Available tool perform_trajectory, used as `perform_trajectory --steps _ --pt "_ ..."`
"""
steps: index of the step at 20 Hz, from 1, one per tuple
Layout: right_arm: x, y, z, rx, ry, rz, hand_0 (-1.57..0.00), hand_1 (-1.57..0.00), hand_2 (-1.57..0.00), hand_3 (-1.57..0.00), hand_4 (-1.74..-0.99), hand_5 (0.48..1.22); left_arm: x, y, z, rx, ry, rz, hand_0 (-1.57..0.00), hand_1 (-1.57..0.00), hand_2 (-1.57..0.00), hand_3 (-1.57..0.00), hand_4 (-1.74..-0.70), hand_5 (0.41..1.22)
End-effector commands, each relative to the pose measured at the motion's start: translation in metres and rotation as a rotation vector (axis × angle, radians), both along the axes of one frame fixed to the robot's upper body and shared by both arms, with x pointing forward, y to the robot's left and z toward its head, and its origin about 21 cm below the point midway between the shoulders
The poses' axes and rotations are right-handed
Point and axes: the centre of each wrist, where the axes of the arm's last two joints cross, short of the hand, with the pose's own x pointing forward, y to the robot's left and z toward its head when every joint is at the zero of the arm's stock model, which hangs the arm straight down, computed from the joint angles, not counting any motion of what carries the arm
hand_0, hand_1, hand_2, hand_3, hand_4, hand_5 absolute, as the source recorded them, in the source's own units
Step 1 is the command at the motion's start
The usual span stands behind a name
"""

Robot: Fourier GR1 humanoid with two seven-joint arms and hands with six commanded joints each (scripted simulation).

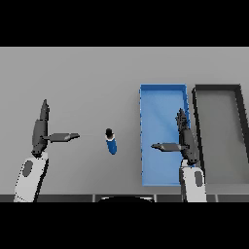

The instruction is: Pick up the blue pipe and place it into the blue bin.

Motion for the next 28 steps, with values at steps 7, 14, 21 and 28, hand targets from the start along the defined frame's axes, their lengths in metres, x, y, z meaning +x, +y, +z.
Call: perform_trajectory --steps 7,14,21,28 --pt "-0.007 -0.001 0.002 -0.088 -0.052 0.061 0.0 0.0 0.0 0.0 -1.225 0.617 -0.005 0.011 0.006 0.069 -0.008 -0.176 0.0 0.0 0.0 0.0 -1.07 0.591" --pt "-0.024 -0.007 0.016 -0.271 -0.077 0.128 0.0 0.0 0.0 0.0 -1.196 0.609 -0.004 0.036 0.023 0.154 0.035 -0.416 0.0 0.0 0.0 0.0 -1.08 0.6" --pt "-0.021 -0.004 0.015 -0.283 -0.089 0.149 0.0 0.0 0.0 0.0 -1.201 0.609 -0.025 0.008 0.019 0.12 0.07 -0.683 0.0 0.0 0.0 0.0 -1.11 0.534" --pt "-0.029 0.001 0.013 -0.277 -0.081 0.152 0.0 0.0 0.0 0.0 -1.221 0.618 -0.039 -0.042 0.002 0.137 0.09 -0.806 0.0 0.0 0.0 0.0 -1.18 0.469"
